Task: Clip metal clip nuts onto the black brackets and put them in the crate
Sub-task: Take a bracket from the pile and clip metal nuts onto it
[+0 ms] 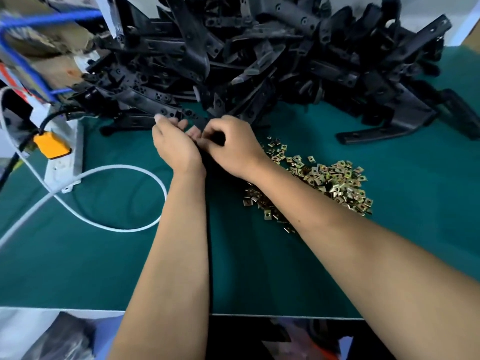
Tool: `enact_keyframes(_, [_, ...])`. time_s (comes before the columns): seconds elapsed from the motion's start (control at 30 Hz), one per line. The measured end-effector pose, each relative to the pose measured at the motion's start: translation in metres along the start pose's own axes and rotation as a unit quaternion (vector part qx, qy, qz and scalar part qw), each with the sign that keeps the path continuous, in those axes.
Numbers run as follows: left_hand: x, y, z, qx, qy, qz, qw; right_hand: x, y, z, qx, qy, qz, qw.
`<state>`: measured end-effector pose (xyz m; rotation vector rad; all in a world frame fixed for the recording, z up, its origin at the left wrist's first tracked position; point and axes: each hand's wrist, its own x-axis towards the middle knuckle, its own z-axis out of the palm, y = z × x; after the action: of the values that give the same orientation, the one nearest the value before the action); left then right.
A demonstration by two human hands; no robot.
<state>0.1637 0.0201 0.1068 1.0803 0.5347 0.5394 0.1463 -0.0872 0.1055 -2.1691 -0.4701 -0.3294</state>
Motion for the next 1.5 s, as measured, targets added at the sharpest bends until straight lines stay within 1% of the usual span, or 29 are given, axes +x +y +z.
enact_keyframes(0.03, [-0.002,-0.001,0.001,0.001,-0.019,0.01,1.0,-0.002,-0.002,-0.003,0.047,0.025,0.005,0.999])
enact_keyframes(0.07, [-0.004,-0.003,0.004,0.029,-0.029,0.04,0.998,-0.003,-0.005,-0.006,0.095,0.045,0.016,0.994])
enact_keyframes(0.1, [-0.009,-0.004,0.006,0.072,-0.033,0.089,0.993,-0.003,-0.008,-0.011,0.139,0.064,0.028,0.988])
enact_keyframes(0.13, [-0.013,-0.005,0.006,0.121,-0.032,0.155,0.98,-0.002,-0.011,-0.016,0.178,0.082,0.038,0.98])
enact_keyframes(0.17, [-0.017,-0.007,0.006,0.167,-0.035,0.238,0.956,0.0,-0.013,-0.021,0.212,0.101,0.053,0.971])
enact_keyframes(0.23, [-0.025,-0.008,0.006,0.218,-0.048,0.422,0.879,0.003,-0.015,-0.034,0.282,0.134,0.086,0.946])
enact_keyframes(0.27, [-0.03,-0.009,0.006,0.224,-0.061,0.493,0.838,0.004,-0.015,-0.042,0.319,0.146,0.106,0.931])
enact_keyframes(0.3, [-0.035,-0.009,0.008,0.224,-0.077,0.547,0.803,0.005,-0.013,-0.05,0.353,0.156,0.127,0.914])
enact_keyframes(0.33, [-0.042,-0.01,0.011,0.225,-0.093,0.582,0.776,0.006,-0.01,-0.06,0.38,0.161,0.148,0.899])
enact_keyframes(0.4, [-0.058,-0.011,0.018,0.231,-0.123,0.617,0.743,0.006,-0.001,-0.078,0.412,0.157,0.177,0.88])
enact_keyframes(0.47, [-0.074,-0.013,0.026,0.24,-0.165,0.626,0.723,0.0,0.013,-0.095,0.439,0.132,0.189,0.868])
enact_keyframes(0.57, [-0.09,-0.02,0.035,0.289,-0.264,0.606,0.693,-0.017,0.034,-0.116,0.503,0.062,0.154,0.848])
enact_keyframes(0.6, [-0.093,-0.024,0.037,0.309,-0.29,0.597,0.68,-0.023,0.04,-0.122,0.507,0.045,0.146,0.848])
enact_keyframes(0.67, [-0.095,-0.03,0.04,0.34,-0.322,0.599,0.65,-0.031,0.053,-0.129,0.461,0.043,0.164,0.871])
enact_keyframes(0.73, [-0.091,-0.035,0.043,0.372,-0.327,0.607,0.621,-0.037,0.064,-0.131,0.358,0.072,0.201,0.909])
enact_keyframes(0.77, [-0.087,-0.037,0.043,0.396,-0.319,0.604,0.613,-0.039,0.069,-0.132,0.292,0.086,0.216,0.928])
enact_keyframes(0.8, [-0.081,-0.039,0.044,0.423,-0.306,0.594,0.612,-0.041,0.074,-0.133,0.228,0.093,0.224,0.943])
enact_keyframes(0.83, [-0.075,-0.04,0.044,0.451,-0.292,0.575,0.617,-0.044,0.078,-0.135,0.165,0.093,0.223,0.956])
enact_keyframes(0.9, [-0.06,-0.043,0.044,0.497,-0.276,0.516,0.641,-0.052,0.088,-0.142,0.033,0.08,0.185,0.979])
enact_keyframes(0.97, [-0.046,-0.044,0.045,0.515,-0.267,0.475,0.661,-0.061,0.092,-0.151,-0.084,0.024,0.13,0.988])
enact_keyframes(1.0, [-0.041,-0.043,0.045,0.521,-0.261,0.465,0.666,-0.065,0.092,-0.153,-0.118,-0.013,0.109,0.987])
enact_keyframes(1.07, [-0.034,-0.044,0.047,0.52,-0.246,0.464,0.673,-0.072,0.09,-0.152,-0.132,-0.064,0.095,0.985])
enact_keyframes(1.1, [-0.034,-0.044,0.047,0.511,-0.243,0.467,0.679,-0.073,0.088,-0.15,-0.13,-0.071,0.092,0.985])
enact_keyframes(1.17, [-0.036,-0.044,0.046,0.492,-0.253,0.469,0.688,-0.073,0.087,-0.144,-0.146,-0.071,0.088,0.983])
enact_keyframes(1.23, [-0.04,-0.043,0.045,0.49,-0.259,0.466,0.69,-0.071,0.087,-0.14,-0.173,-0.066,0.083,0.979])
enact_keyframes(1.5, [-0.051,-0.049,0.044,0.49,-0.307,0.447,0.682,-0.061,0.088,-0.133,-0.168,-0.061,0.077,0.981])
